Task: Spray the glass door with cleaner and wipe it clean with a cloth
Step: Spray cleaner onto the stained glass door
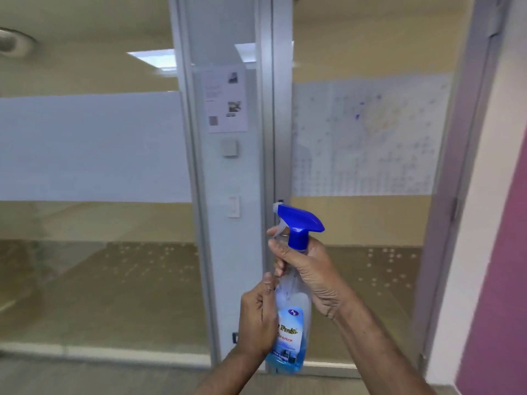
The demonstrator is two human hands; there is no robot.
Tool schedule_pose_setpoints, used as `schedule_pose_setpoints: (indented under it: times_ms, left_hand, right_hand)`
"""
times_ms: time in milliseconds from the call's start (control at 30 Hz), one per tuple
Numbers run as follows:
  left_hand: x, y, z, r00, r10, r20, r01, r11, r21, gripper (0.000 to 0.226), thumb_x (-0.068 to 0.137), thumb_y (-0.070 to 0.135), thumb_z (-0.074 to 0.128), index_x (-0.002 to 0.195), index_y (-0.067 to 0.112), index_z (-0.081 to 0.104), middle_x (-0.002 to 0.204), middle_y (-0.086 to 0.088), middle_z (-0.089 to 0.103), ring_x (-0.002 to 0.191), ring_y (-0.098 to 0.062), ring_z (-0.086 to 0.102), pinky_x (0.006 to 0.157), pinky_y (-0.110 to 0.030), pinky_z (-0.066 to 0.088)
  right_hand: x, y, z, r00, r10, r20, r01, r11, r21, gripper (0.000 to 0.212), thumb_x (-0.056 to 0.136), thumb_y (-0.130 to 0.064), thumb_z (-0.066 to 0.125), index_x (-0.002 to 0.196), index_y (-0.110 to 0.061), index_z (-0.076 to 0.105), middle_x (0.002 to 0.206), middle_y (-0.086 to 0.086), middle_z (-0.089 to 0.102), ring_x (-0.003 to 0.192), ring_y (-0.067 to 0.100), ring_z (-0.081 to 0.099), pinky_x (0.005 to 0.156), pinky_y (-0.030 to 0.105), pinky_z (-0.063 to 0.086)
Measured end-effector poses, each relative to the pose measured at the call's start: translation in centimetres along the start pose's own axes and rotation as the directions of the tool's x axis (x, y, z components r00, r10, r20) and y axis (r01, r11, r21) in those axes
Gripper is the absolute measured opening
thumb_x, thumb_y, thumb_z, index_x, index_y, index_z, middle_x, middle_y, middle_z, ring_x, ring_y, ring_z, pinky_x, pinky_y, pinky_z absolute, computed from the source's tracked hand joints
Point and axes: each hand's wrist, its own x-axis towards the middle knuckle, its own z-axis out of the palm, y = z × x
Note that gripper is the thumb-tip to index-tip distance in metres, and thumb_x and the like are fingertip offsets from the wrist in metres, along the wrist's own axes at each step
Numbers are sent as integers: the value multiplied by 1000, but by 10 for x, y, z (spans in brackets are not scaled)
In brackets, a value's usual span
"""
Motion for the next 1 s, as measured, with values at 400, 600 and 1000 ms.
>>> schedule_pose_setpoints:
  times_ms: [400,600,1000]
  left_hand:
    - [144,-60,106,975,208,73,-220,942,253,43,109,48,34,127,31,69,126,14,73,122,-5,66,101,-39,56]
    - [219,-90,179,932,331,149,-360,802,477,58,106,49,33,156,20,47,167,0,40,161,-10,19,130,-45,24]
    - [395,-131,314,893,445,69,-370,637,676,66,110,47,32,167,18,17,178,-3,6,164,-13,-8,133,-35,-3]
  right_hand:
    - [77,7,-147,982,-59,-181,40,994,-103,22,92,-17,77,113,-13,70,63,4,54,56,19,53,58,31,49]
    - [117,11,-260,981,-86,-175,59,986,-153,38,84,-33,85,113,-14,69,64,4,56,59,19,56,63,33,52]
    - [232,-8,-442,970,-102,-220,73,988,-136,54,77,-46,88,113,-10,70,66,9,56,59,20,55,61,35,50]
